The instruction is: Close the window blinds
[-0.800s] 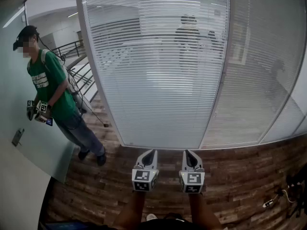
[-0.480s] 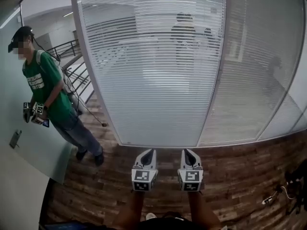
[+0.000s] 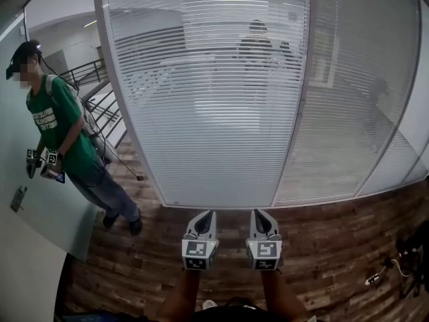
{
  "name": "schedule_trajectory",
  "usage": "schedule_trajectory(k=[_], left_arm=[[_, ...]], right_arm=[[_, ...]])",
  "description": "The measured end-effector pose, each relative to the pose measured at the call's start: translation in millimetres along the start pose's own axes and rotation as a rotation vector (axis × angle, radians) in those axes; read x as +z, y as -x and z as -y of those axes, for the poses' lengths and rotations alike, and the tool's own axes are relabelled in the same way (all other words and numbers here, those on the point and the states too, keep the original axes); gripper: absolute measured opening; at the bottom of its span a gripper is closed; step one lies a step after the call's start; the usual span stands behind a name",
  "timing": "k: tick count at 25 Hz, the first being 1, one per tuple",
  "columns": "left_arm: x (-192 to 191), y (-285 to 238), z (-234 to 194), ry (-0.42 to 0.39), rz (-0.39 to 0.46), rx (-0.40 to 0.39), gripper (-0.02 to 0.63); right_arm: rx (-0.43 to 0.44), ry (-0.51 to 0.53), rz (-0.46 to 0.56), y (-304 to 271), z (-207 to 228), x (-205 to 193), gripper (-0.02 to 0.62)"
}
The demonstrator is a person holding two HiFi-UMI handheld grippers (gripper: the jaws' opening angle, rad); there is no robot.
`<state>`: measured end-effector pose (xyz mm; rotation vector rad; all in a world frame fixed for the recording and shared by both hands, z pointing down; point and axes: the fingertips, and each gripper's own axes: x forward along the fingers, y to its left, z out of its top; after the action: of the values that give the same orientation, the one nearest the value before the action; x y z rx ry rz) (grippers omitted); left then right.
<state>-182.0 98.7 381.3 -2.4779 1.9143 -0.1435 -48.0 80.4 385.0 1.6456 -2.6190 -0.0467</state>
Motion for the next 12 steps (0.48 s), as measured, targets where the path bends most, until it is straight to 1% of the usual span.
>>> schedule_trajectory(k=[4,7,12], left_arm=[[-6.0,2.0,4.0,-0.014,-0.030,0.000,-0.005],[-6.7,4.1,7.7,-0.018,-0.018,0.000,-0.005],[-9.0,4.6,10.3,-0.013,-0.012,-0.002,-0.005]], right_arm=[[-0.005,0.005,-0.012,4.0,1.2,-3.8,0.003],[0.008,-0.014,-0.016,8.0,-0.9,-7.8,0.002],[-0.006,-0.005,-0.020,9.9,2.5,-7.6,0.002]])
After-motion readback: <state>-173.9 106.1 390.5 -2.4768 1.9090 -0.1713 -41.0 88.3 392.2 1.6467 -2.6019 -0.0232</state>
